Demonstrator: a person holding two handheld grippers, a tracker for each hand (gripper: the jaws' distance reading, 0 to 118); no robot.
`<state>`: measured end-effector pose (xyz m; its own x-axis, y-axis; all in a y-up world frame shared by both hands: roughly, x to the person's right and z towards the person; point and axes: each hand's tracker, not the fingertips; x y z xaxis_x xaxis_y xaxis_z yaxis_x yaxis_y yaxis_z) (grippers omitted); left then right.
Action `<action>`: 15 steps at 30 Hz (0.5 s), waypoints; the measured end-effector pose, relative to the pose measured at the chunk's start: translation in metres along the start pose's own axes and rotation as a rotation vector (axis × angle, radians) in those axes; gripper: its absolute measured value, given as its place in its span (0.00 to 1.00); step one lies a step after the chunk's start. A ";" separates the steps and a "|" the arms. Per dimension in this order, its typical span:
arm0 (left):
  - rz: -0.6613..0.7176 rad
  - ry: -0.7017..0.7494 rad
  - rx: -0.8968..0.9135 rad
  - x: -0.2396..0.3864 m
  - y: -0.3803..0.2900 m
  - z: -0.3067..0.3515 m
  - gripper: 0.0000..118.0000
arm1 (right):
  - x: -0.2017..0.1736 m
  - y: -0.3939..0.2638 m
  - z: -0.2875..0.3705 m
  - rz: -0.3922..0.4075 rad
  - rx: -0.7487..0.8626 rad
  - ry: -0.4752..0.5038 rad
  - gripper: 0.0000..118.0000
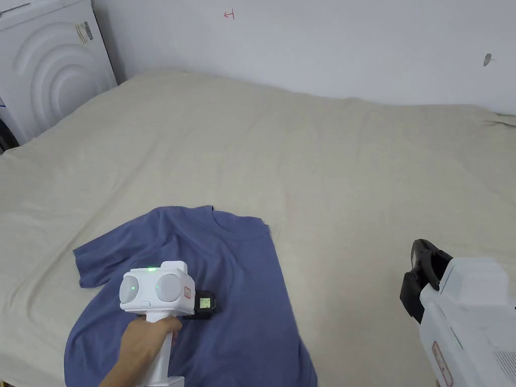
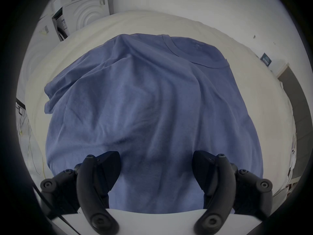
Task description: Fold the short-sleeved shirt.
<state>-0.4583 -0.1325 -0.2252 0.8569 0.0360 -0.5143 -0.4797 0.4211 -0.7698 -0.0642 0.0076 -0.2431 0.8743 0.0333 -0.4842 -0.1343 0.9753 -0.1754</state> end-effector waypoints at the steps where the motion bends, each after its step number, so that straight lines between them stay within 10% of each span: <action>1: -0.011 0.012 -0.002 0.001 0.001 0.002 0.61 | 0.001 -0.001 0.000 -0.001 -0.003 -0.001 0.00; 4: -0.002 0.008 0.017 0.007 0.000 0.014 0.21 | 0.003 -0.002 0.001 -0.009 -0.010 -0.002 0.00; 7: -0.041 -0.008 0.010 0.007 -0.002 0.014 0.02 | 0.004 -0.003 0.002 -0.016 -0.011 0.001 0.00; 15: 0.077 -0.233 0.104 -0.018 -0.001 0.062 0.00 | 0.010 0.004 0.010 -0.033 0.011 0.006 0.00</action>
<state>-0.4612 -0.0777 -0.1915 0.8447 0.2742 -0.4597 -0.5336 0.4997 -0.6824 -0.0516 0.0136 -0.2400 0.8752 0.0000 -0.4837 -0.1007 0.9781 -0.1820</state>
